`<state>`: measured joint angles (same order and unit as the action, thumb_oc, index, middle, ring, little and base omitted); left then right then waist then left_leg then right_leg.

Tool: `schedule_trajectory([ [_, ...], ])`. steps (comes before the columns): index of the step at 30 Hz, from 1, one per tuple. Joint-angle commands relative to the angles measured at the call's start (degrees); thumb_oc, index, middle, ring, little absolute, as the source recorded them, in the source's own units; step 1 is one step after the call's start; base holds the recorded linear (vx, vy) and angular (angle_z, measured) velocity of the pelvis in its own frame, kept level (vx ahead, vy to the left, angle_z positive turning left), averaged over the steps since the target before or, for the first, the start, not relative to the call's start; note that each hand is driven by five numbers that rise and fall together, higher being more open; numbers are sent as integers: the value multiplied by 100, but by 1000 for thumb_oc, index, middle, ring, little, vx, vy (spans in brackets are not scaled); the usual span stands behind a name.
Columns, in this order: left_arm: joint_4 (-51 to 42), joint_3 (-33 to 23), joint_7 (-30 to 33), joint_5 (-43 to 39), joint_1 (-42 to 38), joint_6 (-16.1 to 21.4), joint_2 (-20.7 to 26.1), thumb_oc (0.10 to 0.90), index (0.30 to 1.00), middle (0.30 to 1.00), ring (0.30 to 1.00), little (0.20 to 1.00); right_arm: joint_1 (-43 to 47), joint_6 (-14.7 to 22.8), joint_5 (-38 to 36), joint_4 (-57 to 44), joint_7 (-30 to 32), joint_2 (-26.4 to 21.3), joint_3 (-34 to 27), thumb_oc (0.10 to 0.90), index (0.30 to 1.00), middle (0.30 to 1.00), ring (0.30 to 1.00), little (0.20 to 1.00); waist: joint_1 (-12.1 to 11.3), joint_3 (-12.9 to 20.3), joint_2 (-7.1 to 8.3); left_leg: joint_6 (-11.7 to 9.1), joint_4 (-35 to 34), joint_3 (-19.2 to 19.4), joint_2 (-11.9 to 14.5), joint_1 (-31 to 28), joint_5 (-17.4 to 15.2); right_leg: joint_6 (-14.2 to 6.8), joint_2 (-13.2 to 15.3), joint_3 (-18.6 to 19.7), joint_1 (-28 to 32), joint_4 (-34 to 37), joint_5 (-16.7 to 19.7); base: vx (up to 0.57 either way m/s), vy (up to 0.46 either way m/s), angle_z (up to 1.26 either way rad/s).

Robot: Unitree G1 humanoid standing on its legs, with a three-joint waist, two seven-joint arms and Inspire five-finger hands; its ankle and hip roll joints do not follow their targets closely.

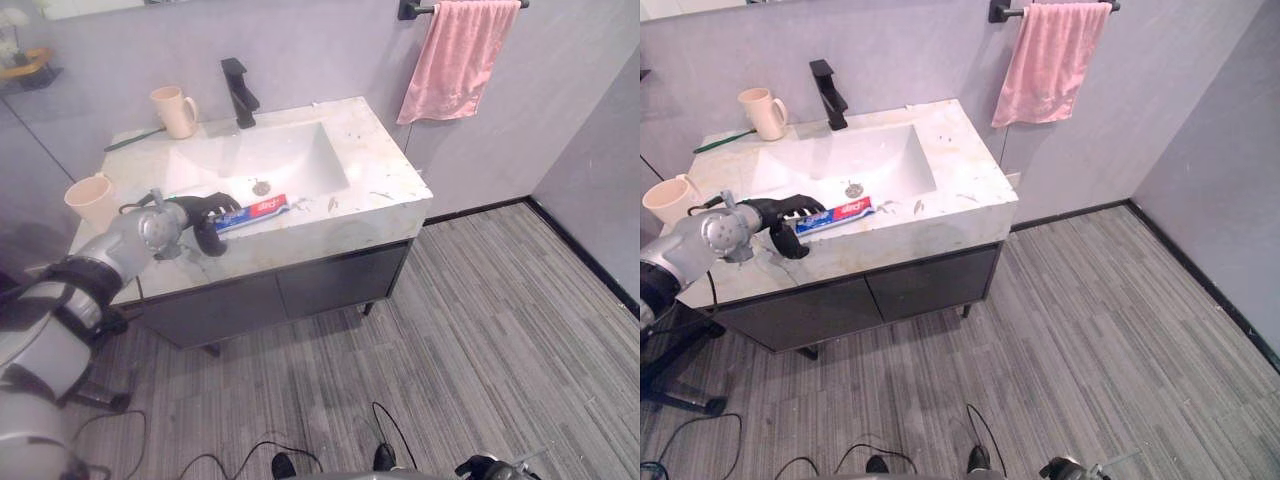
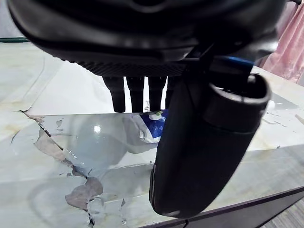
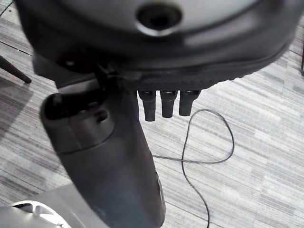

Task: Organize the bathroom.

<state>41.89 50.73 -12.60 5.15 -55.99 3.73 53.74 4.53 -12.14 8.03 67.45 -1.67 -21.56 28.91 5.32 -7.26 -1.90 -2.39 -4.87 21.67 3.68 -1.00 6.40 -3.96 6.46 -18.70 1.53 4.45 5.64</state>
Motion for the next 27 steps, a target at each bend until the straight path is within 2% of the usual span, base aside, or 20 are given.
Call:
schedule_trajectory([
  [1,296,-679,329,106,-715,89,72,800,900,900,900,900,192,-157,-76,217,100,-73,196,800,900,900,900,900,52,-113,-74,46,12,10,-84,-18,-343,-139,-134,165,-136,-146,-362,0,0,0],
  [27,368,-759,796,209,-664,359,137,800,900,900,900,900,115,-194,12,219,74,-25,238,800,900,900,900,900,-4,-54,-30,47,41,-20,-64,-29,-347,-117,-121,120,-88,-168,-405,0,0,0],
])
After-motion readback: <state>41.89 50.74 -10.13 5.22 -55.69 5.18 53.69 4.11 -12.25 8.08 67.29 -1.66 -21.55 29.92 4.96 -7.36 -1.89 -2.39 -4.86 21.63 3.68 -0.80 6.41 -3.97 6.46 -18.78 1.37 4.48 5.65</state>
